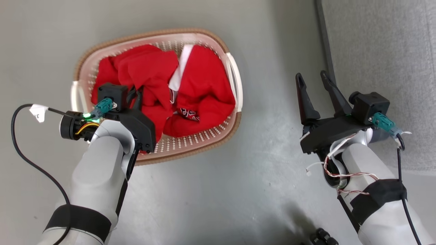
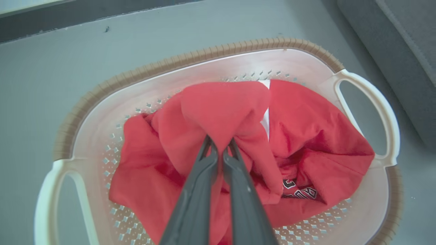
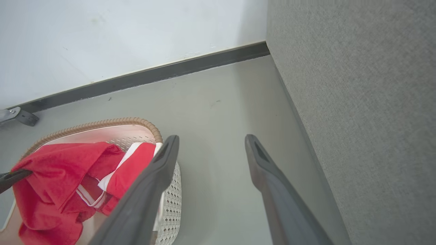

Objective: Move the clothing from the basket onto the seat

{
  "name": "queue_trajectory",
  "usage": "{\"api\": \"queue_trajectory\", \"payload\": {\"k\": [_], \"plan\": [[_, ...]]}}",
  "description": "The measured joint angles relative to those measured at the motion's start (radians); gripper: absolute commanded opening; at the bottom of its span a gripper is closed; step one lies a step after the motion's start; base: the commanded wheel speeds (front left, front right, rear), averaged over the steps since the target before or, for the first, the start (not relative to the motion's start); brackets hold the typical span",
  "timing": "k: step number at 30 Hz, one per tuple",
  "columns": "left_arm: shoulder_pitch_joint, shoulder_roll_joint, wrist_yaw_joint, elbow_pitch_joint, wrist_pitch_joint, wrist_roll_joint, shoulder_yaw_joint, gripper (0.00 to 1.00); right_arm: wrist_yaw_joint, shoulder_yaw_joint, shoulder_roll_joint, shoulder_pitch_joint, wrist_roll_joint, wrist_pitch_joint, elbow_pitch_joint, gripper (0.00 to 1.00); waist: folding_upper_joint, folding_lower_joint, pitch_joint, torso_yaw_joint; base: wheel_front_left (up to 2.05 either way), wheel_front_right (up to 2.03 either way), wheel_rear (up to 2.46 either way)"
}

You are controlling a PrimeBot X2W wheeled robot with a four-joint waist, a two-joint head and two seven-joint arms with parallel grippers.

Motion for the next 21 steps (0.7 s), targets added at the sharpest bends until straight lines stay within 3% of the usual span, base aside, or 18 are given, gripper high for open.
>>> {"api": "queue_trajectory", "payload": {"k": [21], "plan": [[0.098,-0.024,-0.026,-0.066,-0.03,-0.049,0.023,0.0,0.028,-0.018,-0.028,0.089,-0.021,0.0,0.05,1.0,0.0,-0.0001,-0.217,0.058,0.0,0.0,0.0]]}}
